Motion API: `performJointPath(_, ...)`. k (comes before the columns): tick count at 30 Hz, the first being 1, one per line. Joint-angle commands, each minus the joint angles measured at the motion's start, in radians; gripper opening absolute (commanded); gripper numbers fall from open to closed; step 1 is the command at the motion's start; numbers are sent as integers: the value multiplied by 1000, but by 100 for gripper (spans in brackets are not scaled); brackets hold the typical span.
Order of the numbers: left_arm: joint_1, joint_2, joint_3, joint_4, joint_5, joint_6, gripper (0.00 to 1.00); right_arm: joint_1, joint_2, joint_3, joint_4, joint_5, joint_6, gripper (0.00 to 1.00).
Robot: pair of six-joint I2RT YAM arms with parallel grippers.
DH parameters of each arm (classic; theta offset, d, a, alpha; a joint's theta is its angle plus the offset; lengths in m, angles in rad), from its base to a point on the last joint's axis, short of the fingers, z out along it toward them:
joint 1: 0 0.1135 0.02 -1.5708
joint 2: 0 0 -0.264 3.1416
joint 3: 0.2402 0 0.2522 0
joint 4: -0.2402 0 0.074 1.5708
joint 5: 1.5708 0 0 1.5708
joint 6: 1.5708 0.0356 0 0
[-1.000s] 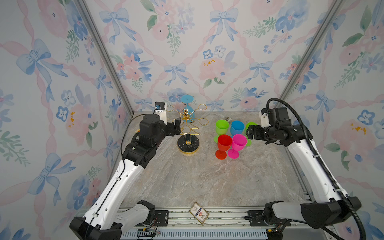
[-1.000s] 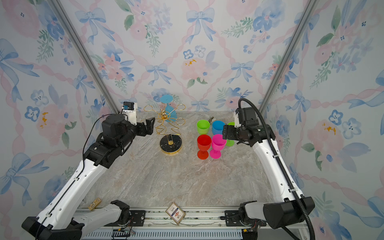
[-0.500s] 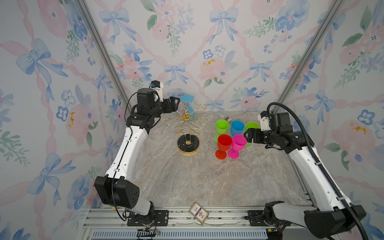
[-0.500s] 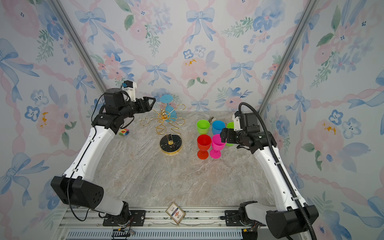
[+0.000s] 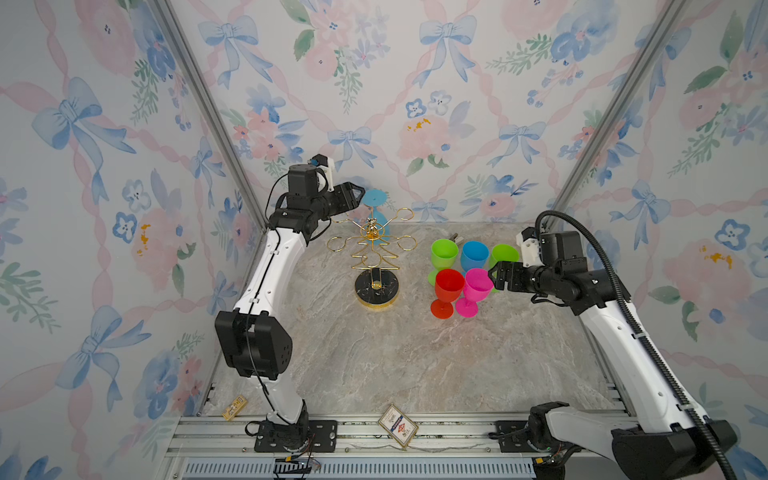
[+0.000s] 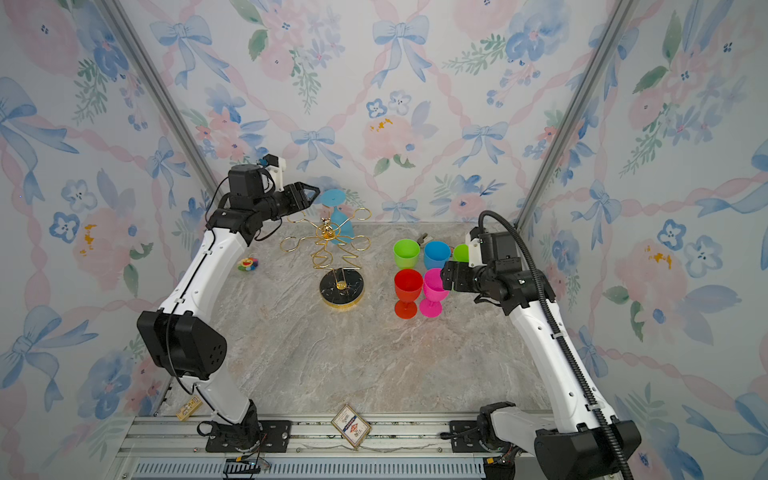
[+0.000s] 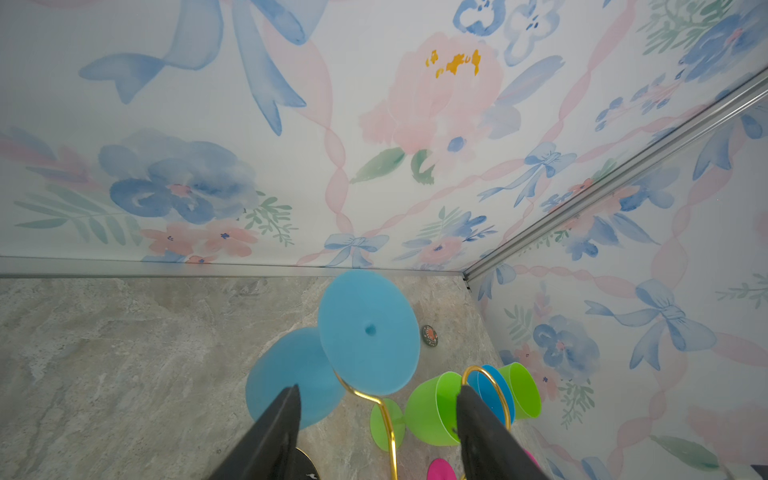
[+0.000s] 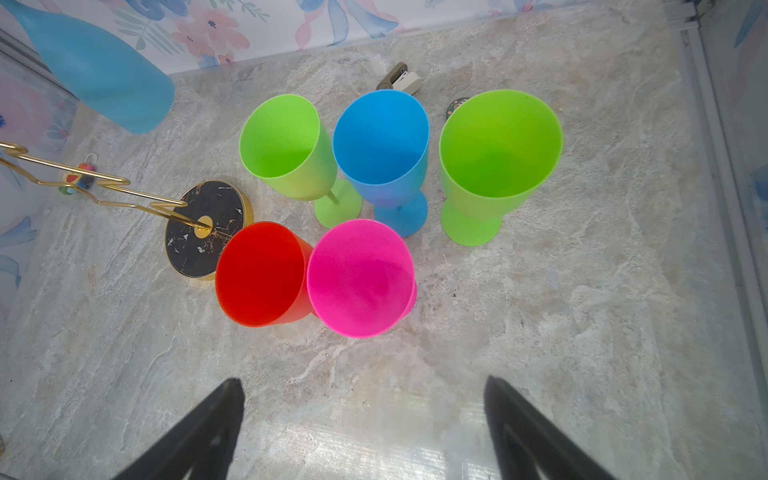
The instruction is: Take the wine glass off the wine glass rack
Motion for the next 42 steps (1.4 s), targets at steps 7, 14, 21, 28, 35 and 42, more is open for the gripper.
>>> performJointPath(7,15,80,106,9,54,-67,54,-11,-48,-33,41,-16,-5,92)
performJointPath(14,18,32,86,8,18,-37,57,-11,-42,-8,164,-152,22,84)
performJointPath(21,23,-135,-60,8,-143,80,64,9,143,177,300,-330,115,75)
performJointPath(28,36,-359,-279,8,-315,209,80,26,441,446,360,-532,211,62)
performJointPath(35,56,-532,-460,6,-366,246,84,52,729,740,398,-688,312,54)
performJointPath(42,73,-613,-561,-1,-322,234,84,88,980,1101,304,-747,350,52)
